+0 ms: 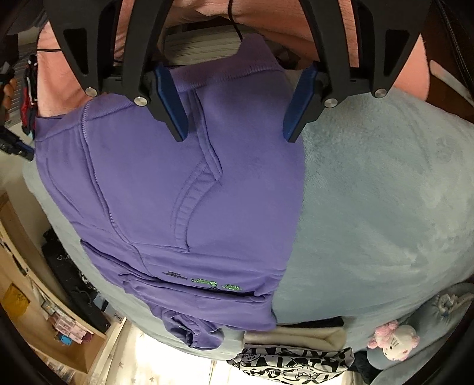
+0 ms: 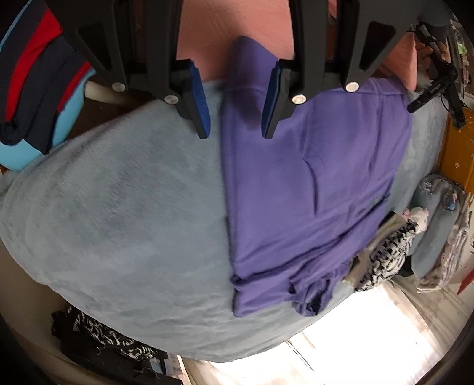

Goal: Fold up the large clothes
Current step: 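Grasp the hoodie hem with both tools, then lift the hem and fold it toward the hood with both tools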

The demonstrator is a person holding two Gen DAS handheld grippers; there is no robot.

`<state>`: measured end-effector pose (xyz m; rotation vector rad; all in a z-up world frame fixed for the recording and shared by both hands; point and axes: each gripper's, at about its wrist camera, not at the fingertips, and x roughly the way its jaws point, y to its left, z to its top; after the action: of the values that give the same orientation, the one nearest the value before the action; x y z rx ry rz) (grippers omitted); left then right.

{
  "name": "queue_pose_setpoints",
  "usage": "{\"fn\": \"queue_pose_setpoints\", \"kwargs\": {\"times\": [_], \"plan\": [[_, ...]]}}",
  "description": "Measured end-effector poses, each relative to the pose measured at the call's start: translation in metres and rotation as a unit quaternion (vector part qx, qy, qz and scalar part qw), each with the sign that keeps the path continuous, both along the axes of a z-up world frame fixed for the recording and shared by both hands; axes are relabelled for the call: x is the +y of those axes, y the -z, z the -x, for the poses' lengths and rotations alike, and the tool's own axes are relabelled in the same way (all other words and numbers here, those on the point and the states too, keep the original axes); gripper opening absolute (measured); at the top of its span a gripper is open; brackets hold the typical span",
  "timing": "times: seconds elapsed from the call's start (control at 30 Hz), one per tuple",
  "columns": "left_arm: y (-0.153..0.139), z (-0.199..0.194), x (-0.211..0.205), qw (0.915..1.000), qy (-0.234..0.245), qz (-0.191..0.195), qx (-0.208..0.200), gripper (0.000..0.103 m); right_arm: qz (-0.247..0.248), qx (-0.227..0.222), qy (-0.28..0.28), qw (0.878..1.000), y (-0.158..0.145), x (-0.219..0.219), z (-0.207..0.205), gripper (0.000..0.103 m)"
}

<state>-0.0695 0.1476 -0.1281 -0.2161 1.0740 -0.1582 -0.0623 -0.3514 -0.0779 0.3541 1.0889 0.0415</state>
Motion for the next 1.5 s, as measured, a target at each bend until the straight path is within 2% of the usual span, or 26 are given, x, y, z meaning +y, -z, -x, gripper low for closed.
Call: {"fn": "queue_pose_setpoints", "kwargs": {"times": [0.23, 0.4, 0.53, 0.7, 0.9, 0.93, 1.0, 1.1, 1.2, 1.23, 1.27, 1.3, 1.33, 1.37, 1.4, 1.47, 1.5], "plan": [[0.010, 0.004, 0.012, 0.9982, 0.003, 0.059, 0.010, 0.065, -0.043, 0.022, -0.029, 0.998, 0.022, 0.005, -0.008, 0.036], [0.017, 0.000, 0.020, 0.9960, -0.001, 0.089, 0.015, 0.065, -0.062, 0.000, -0.068, 0.996, 0.021, 0.022, -0.018, 0.038], [0.020, -0.001, 0.022, 0.9963, 0.001, 0.085, 0.011, 0.065, -0.046, -0.009, -0.094, 0.994, 0.018, 0.033, -0.021, 0.038], [0.012, 0.009, 0.028, 0.9986, -0.014, 0.050, -0.007, 0.065, -0.048, -0.003, -0.092, 0.995, 0.026, 0.029, -0.023, 0.038], [0.030, 0.003, 0.038, 0.9954, -0.005, 0.094, 0.018, 0.066, -0.050, 0.000, -0.093, 0.994, 0.031, 0.027, -0.026, 0.038], [0.033, 0.001, 0.038, 0.9947, 0.001, 0.101, 0.020, 0.068, -0.051, 0.001, -0.093, 0.994, 0.032, 0.026, -0.027, 0.038], [0.039, -0.003, 0.036, 0.9931, 0.012, 0.115, 0.021, 0.081, -0.052, 0.000, -0.092, 0.994, 0.033, 0.026, -0.027, 0.038], [0.043, -0.010, 0.027, 0.9918, 0.019, 0.124, 0.027, 0.095, -0.054, -0.003, -0.089, 0.995, 0.033, 0.026, -0.026, 0.038], [0.042, -0.014, 0.013, 0.9955, 0.026, 0.088, 0.023, 0.095, -0.054, -0.007, -0.087, 0.995, 0.033, 0.026, -0.024, 0.038], [0.042, -0.015, 0.007, 0.9968, 0.029, 0.070, 0.025, 0.094, -0.055, -0.009, -0.086, 0.995, 0.033, 0.026, -0.024, 0.038], [0.040, -0.015, 0.004, 0.9977, 0.031, 0.056, 0.024, 0.085, -0.056, -0.010, -0.085, 0.995, 0.033, 0.027, -0.024, 0.038], [0.038, -0.014, 0.000, 0.9983, 0.033, 0.044, 0.020, 0.070, -0.057, -0.011, -0.084, 0.995, 0.033, 0.026, -0.023, 0.037], [0.035, -0.014, -0.003, 0.9983, 0.036, 0.041, 0.021, 0.062, -0.057, -0.012, -0.083, 0.995, 0.033, 0.026, -0.023, 0.036], [0.032, -0.014, -0.004, 0.9982, 0.037, 0.042, 0.023, 0.047, -0.057, -0.012, -0.082, 0.995, 0.033, 0.026, -0.023, 0.036], [0.028, -0.015, -0.004, 0.9979, 0.036, 0.049, 0.024, 0.032, -0.060, -0.013, -0.080, 0.995, 0.033, 0.026, -0.023, 0.031], [0.023, -0.018, -0.004, 0.9980, 0.025, 0.050, 0.030, 0.016, -0.059, -0.014, -0.078, 0.995, 0.032, 0.027, -0.023, 0.023], [0.020, -0.020, -0.005, 0.9980, 0.017, 0.052, 0.033, 0.012, -0.059, -0.014, -0.075, 0.995, 0.031, 0.028, -0.024, 0.018]]}}
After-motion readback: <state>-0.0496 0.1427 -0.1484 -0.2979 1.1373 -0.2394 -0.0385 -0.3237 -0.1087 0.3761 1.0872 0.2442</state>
